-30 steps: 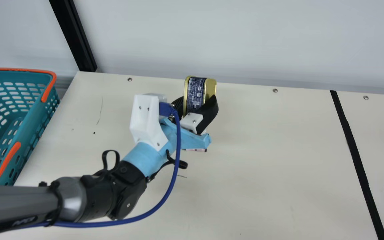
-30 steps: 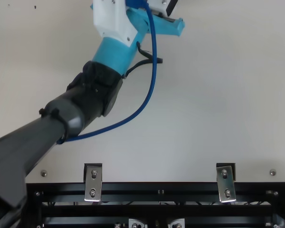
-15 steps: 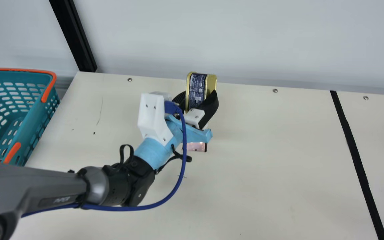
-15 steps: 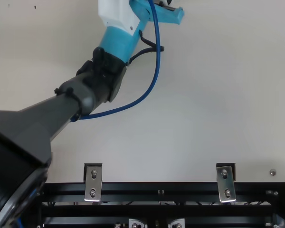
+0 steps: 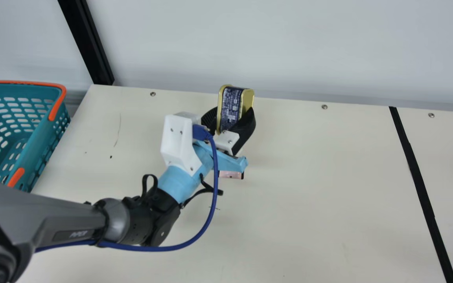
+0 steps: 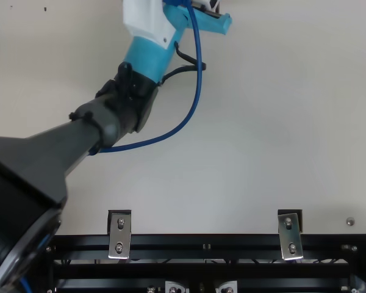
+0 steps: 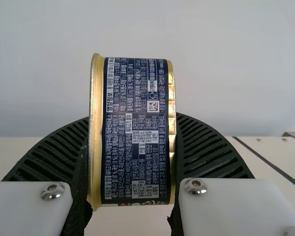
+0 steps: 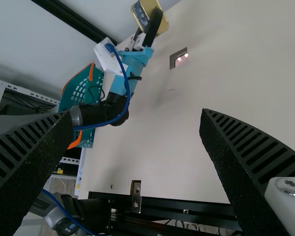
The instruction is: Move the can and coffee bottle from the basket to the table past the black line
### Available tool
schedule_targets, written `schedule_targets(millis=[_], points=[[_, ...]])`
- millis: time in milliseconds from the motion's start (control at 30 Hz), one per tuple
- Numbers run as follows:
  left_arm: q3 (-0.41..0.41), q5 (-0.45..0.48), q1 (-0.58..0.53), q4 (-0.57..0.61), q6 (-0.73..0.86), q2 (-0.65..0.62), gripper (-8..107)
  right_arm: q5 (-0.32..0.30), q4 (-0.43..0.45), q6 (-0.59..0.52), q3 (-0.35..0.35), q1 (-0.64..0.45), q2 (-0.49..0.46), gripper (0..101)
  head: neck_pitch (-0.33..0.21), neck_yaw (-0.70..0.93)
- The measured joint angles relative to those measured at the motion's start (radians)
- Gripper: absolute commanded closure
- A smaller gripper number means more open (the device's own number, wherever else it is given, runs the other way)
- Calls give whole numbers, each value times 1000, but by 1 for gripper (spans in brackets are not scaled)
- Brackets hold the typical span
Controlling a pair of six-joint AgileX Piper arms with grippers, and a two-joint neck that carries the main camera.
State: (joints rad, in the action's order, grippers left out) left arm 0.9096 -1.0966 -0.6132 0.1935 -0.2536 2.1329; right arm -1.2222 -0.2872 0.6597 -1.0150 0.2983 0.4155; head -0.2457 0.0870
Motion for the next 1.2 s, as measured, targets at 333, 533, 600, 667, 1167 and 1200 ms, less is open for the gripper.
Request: schedule_targets(millis=[333,533,600,667,1167,1200], points=[[-35,128,35,-44,47,-210,89,0,0,0,0,0,0,0,0,0],[-37,267,58,-63,81,-354,89,0,0,0,0,0,0,0,0,0],[-37,326,66,-70,94,-401,89,0,0,0,0,0,0,0,0,0],[-39,395,74,-80,112,-446,89,0,0,0,0,0,0,0,0,0],[17,987,123,-253,160,-704,89,0,0,0,0,0,0,0,5,0],[21,1014,117,-271,152,-714,89,0,0,0,0,0,0,0,5,0]])
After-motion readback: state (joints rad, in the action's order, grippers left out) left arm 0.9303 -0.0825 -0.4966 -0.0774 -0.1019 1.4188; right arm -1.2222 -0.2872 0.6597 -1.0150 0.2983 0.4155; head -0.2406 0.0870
